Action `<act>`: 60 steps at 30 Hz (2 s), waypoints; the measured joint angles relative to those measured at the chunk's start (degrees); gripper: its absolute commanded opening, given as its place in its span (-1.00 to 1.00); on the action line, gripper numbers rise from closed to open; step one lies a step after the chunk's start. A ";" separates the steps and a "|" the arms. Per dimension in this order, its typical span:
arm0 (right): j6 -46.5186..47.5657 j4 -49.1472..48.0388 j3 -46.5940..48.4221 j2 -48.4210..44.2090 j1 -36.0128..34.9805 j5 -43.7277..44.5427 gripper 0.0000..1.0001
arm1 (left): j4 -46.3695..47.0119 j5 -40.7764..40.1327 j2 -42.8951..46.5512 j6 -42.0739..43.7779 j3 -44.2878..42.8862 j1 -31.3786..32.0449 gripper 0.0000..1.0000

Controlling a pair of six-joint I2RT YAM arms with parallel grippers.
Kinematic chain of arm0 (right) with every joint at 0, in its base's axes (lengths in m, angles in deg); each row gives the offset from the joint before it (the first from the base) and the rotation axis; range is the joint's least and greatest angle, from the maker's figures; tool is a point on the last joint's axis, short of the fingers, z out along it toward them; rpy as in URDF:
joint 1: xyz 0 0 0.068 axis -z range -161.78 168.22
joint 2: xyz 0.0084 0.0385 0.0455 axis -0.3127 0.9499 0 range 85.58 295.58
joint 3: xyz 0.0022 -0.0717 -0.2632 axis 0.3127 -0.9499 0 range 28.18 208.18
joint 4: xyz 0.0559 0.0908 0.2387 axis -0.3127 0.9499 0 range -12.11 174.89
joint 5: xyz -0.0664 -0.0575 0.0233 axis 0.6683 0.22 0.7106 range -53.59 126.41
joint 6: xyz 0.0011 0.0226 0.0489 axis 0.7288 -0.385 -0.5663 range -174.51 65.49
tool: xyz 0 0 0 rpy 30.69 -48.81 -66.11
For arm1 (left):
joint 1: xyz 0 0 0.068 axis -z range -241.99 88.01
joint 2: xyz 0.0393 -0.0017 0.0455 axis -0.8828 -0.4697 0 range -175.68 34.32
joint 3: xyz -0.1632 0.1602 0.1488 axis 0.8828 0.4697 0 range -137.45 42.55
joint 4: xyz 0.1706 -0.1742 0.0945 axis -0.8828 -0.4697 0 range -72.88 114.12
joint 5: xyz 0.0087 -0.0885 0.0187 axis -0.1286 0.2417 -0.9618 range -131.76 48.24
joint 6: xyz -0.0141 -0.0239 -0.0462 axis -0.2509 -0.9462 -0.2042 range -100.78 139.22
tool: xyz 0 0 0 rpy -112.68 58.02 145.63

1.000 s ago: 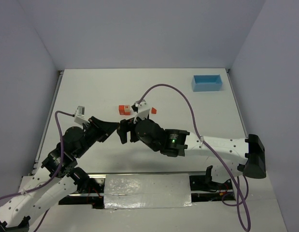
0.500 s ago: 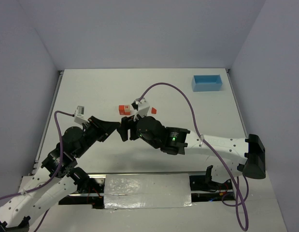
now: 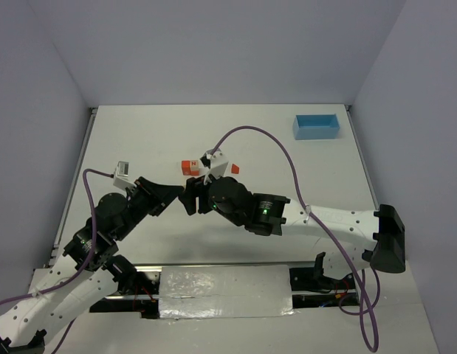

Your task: Build the wood block tower

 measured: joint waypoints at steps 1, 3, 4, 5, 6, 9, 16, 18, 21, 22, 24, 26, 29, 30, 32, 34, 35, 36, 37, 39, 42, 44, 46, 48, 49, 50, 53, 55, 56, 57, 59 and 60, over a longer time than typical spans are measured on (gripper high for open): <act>0.13 -0.02 0.00 0.00 0.00 -0.02 -0.42 | -0.07 -0.02 0.00 0.02 0.00 0.00 -1.00; 0.35 -0.09 -0.02 0.02 0.00 -0.11 -0.64 | -0.13 -0.02 0.00 0.02 0.00 0.00 -0.78; 0.59 -0.42 -0.20 0.02 0.02 -0.17 -0.66 | -0.13 -0.07 0.00 0.02 0.00 0.00 -0.63; 0.90 -1.25 -0.61 0.02 0.07 -0.39 -0.68 | -0.20 -0.24 0.00 0.09 0.00 0.00 -0.21; 1.11 -1.97 -1.05 0.02 0.09 -0.70 -0.68 | -0.39 -0.46 0.02 0.31 0.00 -0.02 0.07; 2.16 -5.14 -2.95 0.04 0.17 -2.36 -0.70 | -1.38 -0.33 0.00 0.50 -0.09 0.02 0.65; 3.50 -8.81 -4.24 0.07 0.24 -3.74 -0.70 | -5.68 -1.38 -1.16 0.44 -3.10 0.04 0.99; 3.41 -8.66 -4.22 0.20 0.52 -3.21 -0.69 | -8.81 -3.76 -1.68 0.46 -5.27 0.04 0.99; 2.38 -7.43 -2.95 2.08 1.51 -1.55 -0.69 | -18.27 -11.52 -3.82 0.07 -11.76 0.15 0.99; 1.90 -6.69 -2.01 3.34 2.03 -0.74 -0.68 | -22.62 -14.64 -4.98 -0.20 -14.80 0.15 0.99; 0.81 -5.68 -0.04 6.45 3.06 1.03 -0.68 | -30.40 -21.66 -7.02 -1.05 -20.52 0.15 0.99; -0.15 -4.85 2.08 10.27 4.26 2.73 -0.68 | -37.00 -27.87 -8.24 -1.79 -25.16 0.15 0.99; -1.05 -3.13 7.02 17.31 6.12 4.22 -0.66 | -43.85 -35.08 -7.72 -0.59 -28.96 0.15 0.99; -1.16 -1.99 9.35 19.82 6.78 4.85 -0.66 | -44.61 -36.89 -6.97 1.73 -29.31 0.15 0.99; -1.25 -0.61 14.21 24.79 8.04 6.21 -0.65 | -44.44 -39.01 -5.11 6.84 -29.00 0.15 0.99; -1.27 0.90 19.52 29.62 9.29 7.91 -0.62 | -43.25 -40.59 -2.73 12.48 -27.39 0.15 0.99; -1.29 1.40 21.51 31.41 9.92 8.59 -0.60 | -43.15 -41.46 -2.10 14.40 -26.75 0.15 0.99; -1.25 1.99 23.43 33.16 10.58 9.14 -0.60 | -42.84 -42.34 -0.81 15.80 -24.96 0.15 0.99; -1.22 2.23 24.96 34.64 11.26 9.53 -0.60 | -42.80 -43.15 0.02 17.05 -23.39 0.15 0.99; -1.18 3.21 27.89 37.55 12.81 9.84 -0.60 | -42.75 -43.54 1.01 19.52 -20.65 0.15 0.99; -1.09 5.03 32.17 41.57 14.88 9.94 -0.58 | -41.62 -43.08 1.33 22.69 -18.60 0.15 0.99; -0.81 5.40 33.64 43.34 15.98 9.97 -0.57 | -40.92 -42.53 1.29 24.09 -18.25 0.15 0.99; -0.68 6.56 35.41 44.98 16.65 10.01 -0.57 | -40.17 -42.14 1.11 25.24 -18.21 0.15 0.99; -0.52 7.87 37.64 46.62 16.81 9.94 -0.57 | -39.56 -41.81 0.63 25.79 -18.21 0.15 0.99; -0.50 8.26 38.60 47.32 16.81 9.86 -0.56 | -39.34 -41.66 0.15 26.01 -18.21 0.15 0.99; -0.50 8.68 39.47 47.95 16.81 9.73 -0.56 | -39.23 -41.44 -0.35 26.25 -18.21 0.15 0.99; -0.52 9.55 40.33 48.72 16.81 9.55 -0.51 | -39.10 -40.85 -1.33 27.21 -18.21 0.15 0.99; -0.55 10.19 40.33 48.72 16.81 9.55 -0.48 | -38.95 -40.59 -1.36 27.45 -18.21 0.15 0.99; -0.57 10.38 40.33 48.72 16.81 9.55 -0.48 | -38.77 -40.48 -1.33 27.50 -18.21 0.15 0.99; -0.61 10.56 40.33 48.72 16.81 9.53 -0.47 | -38.60 -40.39 -1.33 27.61 -18.21 0.15 0.99; -0.76 11.26 40.33 48.72 16.81 9.51 -0.45 | -38.38 -40.09 -1.33 28.26 -18.21 0.15 0.99; -0.76 11.65 40.33 48.72 16.81 9.49 -0.45 | -38.27 -40.02 -1.33 28.39 -18.21 0.15 0.99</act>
